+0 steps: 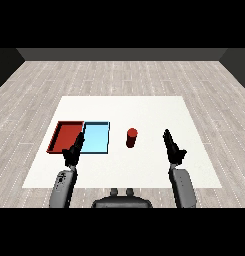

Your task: Pick the red can and put it in the red box

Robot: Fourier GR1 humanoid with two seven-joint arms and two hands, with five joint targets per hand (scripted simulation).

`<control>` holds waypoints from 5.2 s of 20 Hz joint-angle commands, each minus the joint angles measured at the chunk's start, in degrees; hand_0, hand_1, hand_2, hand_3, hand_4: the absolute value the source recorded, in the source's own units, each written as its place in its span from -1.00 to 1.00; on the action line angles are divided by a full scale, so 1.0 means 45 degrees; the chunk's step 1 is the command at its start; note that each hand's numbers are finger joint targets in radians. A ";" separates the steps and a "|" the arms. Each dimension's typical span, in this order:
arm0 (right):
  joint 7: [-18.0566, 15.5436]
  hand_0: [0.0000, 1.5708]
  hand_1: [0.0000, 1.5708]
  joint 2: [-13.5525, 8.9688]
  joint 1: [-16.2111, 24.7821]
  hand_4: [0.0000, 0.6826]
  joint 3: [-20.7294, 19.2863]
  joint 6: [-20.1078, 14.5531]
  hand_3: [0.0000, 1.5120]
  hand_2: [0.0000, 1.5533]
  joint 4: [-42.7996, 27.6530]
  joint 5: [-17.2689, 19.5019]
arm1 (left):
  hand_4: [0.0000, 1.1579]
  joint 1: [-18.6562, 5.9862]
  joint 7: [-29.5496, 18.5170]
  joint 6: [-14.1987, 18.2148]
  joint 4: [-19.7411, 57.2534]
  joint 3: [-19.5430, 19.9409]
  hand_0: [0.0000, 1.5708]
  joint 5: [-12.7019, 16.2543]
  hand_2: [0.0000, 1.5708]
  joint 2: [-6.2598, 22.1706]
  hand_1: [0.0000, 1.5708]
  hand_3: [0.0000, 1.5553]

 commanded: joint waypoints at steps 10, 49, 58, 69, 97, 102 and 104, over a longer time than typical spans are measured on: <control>-0.3286 -1.00 -1.00 -0.0407 -0.0047 -1.00 -0.1199 0.2149 -1.00 -1.00 0.0119 -0.1504 | -1.00 -0.0190 -0.4954 -0.0707 -0.1010 0.0694 -1.00 0.0701 -1.00 -0.0609 -1.00 -1.00; -0.2588 -1.00 -1.00 0.0871 -0.4151 -1.00 -0.1258 0.1573 -1.00 -1.00 0.4751 -0.1773 | -1.00 -0.0599 -0.5943 -0.1148 -0.0043 0.1505 -1.00 0.1353 -1.00 -0.0533 -1.00 -1.00; -0.4575 -1.00 -1.00 0.1319 -0.4766 -1.00 -0.0597 0.1252 -1.00 -1.00 0.7631 -0.1882 | -1.00 0.0314 -0.6746 -0.1007 -0.0019 0.0866 -1.00 0.0736 -1.00 -0.1009 -1.00 -1.00; -0.4955 -1.00 -1.00 0.1330 -0.4762 -1.00 0.0514 0.0856 -1.00 -1.00 0.8356 -0.3546 | -1.00 -0.0934 -0.6527 -0.1258 0.0814 0.1339 -1.00 0.1283 -1.00 -0.0680 -1.00 -1.00; -0.5510 -1.00 -1.00 0.1332 -0.7226 -1.00 0.1315 -0.0119 -1.00 -1.00 1.1671 -0.4948 | -1.00 0.0078 -0.5964 -0.1674 -0.0760 0.1270 -1.00 0.1552 -1.00 -0.0450 -1.00 -1.00; -0.7239 -1.00 -1.00 0.1329 -0.8470 -1.00 0.1867 0.0293 -1.00 -1.00 1.4283 -0.5587 | -1.00 -0.0113 -0.6150 -0.0699 -0.0547 0.0705 -1.00 0.1013 -1.00 -0.1157 -1.00 -1.00; -0.5910 -1.00 -1.00 0.1331 -0.9298 -1.00 0.1779 -0.0379 -1.00 -1.00 1.3832 -0.6046 | -1.00 -0.0238 -0.6027 -0.1411 -0.0601 0.1193 -1.00 0.1526 -1.00 -0.0656 -1.00 -1.00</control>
